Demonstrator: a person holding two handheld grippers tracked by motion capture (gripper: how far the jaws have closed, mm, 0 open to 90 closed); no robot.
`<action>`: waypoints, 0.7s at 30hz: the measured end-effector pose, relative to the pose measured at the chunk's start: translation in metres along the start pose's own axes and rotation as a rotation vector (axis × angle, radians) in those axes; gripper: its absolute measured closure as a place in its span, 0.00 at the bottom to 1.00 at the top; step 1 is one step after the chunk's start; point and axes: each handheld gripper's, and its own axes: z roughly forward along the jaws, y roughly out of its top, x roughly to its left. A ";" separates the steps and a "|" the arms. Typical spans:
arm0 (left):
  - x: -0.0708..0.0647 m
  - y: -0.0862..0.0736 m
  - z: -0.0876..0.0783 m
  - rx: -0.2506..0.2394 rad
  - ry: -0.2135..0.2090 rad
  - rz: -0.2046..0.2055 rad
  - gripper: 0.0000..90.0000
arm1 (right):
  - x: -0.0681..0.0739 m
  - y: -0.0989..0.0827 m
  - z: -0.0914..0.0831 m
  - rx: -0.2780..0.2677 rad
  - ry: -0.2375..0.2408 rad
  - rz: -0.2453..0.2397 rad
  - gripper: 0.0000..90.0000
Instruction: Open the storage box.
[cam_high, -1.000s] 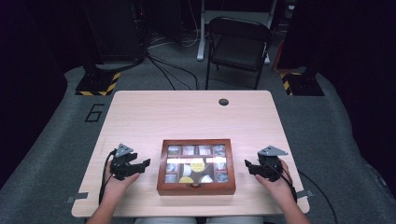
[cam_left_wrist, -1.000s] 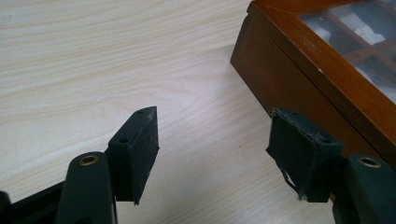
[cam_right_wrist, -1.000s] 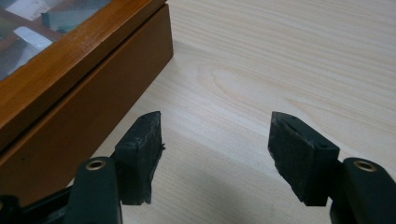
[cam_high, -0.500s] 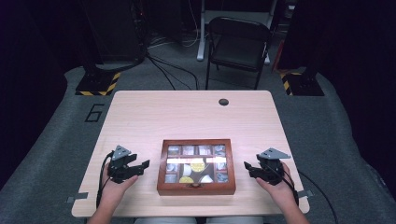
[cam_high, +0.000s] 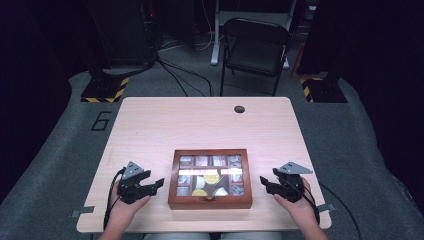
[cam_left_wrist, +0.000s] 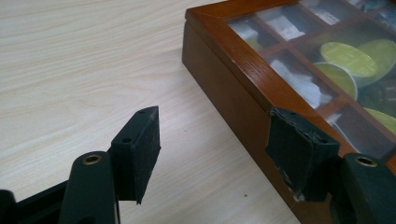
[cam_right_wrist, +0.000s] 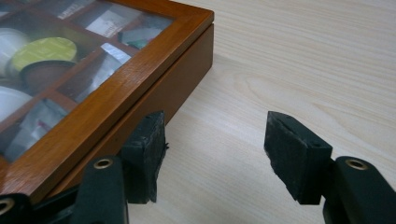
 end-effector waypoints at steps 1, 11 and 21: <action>-0.001 0.000 -0.001 0.000 -0.003 0.002 0.38 | 0.001 -0.001 -0.002 -0.003 0.001 0.004 0.43; -0.015 -0.006 -0.011 -0.010 -0.030 0.017 0.39 | 0.016 -0.009 -0.021 -0.020 0.040 -0.008 0.43; -0.029 -0.011 -0.020 -0.025 -0.053 0.031 0.39 | 0.034 -0.013 -0.028 -0.028 0.097 -0.046 0.45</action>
